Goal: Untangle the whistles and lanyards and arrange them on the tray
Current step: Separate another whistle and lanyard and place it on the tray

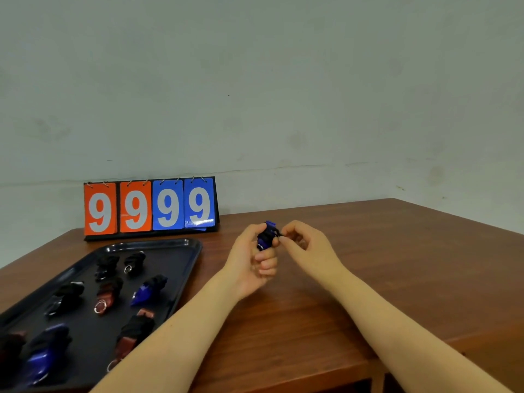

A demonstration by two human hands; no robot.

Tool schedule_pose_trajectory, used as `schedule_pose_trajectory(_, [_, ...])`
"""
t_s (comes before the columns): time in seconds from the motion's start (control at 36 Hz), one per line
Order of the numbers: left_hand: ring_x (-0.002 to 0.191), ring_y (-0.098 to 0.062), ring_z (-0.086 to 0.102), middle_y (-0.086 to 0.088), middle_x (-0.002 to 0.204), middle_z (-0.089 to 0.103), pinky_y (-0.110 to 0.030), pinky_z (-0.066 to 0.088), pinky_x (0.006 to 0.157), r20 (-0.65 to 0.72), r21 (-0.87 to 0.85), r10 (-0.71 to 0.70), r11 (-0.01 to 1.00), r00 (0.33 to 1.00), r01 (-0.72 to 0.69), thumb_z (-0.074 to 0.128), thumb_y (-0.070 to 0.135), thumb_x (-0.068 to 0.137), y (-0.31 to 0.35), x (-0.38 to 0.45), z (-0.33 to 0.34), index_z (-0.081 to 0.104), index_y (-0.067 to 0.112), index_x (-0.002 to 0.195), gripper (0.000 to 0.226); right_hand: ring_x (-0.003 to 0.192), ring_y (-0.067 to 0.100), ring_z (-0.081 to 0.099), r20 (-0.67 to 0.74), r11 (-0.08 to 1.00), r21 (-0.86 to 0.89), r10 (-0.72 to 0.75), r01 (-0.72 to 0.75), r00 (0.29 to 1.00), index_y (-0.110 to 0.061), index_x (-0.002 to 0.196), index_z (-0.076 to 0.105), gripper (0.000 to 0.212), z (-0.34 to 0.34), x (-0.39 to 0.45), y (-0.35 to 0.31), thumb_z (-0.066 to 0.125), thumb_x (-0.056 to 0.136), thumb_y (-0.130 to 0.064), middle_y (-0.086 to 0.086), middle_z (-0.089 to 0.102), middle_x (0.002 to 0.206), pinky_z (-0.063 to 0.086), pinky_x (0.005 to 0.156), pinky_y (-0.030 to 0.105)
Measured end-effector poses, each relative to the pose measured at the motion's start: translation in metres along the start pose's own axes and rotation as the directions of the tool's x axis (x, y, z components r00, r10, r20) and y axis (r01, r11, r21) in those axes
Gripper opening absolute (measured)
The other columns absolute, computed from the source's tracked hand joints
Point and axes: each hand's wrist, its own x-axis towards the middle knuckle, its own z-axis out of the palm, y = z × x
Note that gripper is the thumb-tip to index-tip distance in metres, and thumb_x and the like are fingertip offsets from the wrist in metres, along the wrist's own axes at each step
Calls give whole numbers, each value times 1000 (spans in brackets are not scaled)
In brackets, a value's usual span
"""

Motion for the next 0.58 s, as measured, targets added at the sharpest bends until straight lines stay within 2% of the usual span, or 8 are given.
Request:
schedule_pose_trajectory(0.14, [39,-10,31,6,46,30,-20,23,40,-145,284,49,959,988,-6,47,49,95,-3,6,-2,56,11,86,41,77,8,53,19,976,-189,-109,110,994,-24,88,60,9,-2,-1,3,58,91,-15,-8,58,86,43,69,19])
schedule_pose_trajectory(0.25, [41,-9,34,4,50,39,-19,25,39,-245,448,161,893,956,-36,47,48,97,-5,8,-3,60,12,108,40,81,3,48,58,926,-300,-223,230,973,-27,89,58,11,-3,-1,4,57,92,-17,-15,52,85,41,71,18])
schedule_pose_trajectory(0.33, [40,-7,31,5,52,40,-19,23,38,-265,532,234,844,936,-60,48,46,97,-3,9,-3,61,14,99,34,86,4,45,75,889,-367,-267,275,961,-24,91,60,6,-1,0,3,56,93,-20,-12,53,88,41,72,20])
schedule_pose_trajectory(0.39, [39,-7,28,6,50,38,-19,21,38,-274,560,251,827,929,-58,48,46,97,-1,9,-1,63,15,98,35,86,4,44,60,876,-396,-276,277,959,-21,93,61,7,0,1,2,55,95,-21,-11,54,88,39,70,17])
schedule_pose_trajectory(0.47, [37,-7,27,7,47,35,-19,21,38,-283,575,221,818,933,-19,46,47,97,-1,9,1,63,15,104,37,81,1,43,9,868,-425,-279,257,960,-22,91,61,8,-1,0,0,54,95,-22,-12,53,87,37,68,12])
schedule_pose_trajectory(0.58, [37,-8,24,6,48,32,-20,19,38,-267,615,185,789,946,19,45,48,97,-1,9,4,59,14,90,37,77,-3,46,-46,890,-411,-238,198,970,-22,90,62,8,-3,0,-1,56,94,-19,-12,54,87,36,66,10])
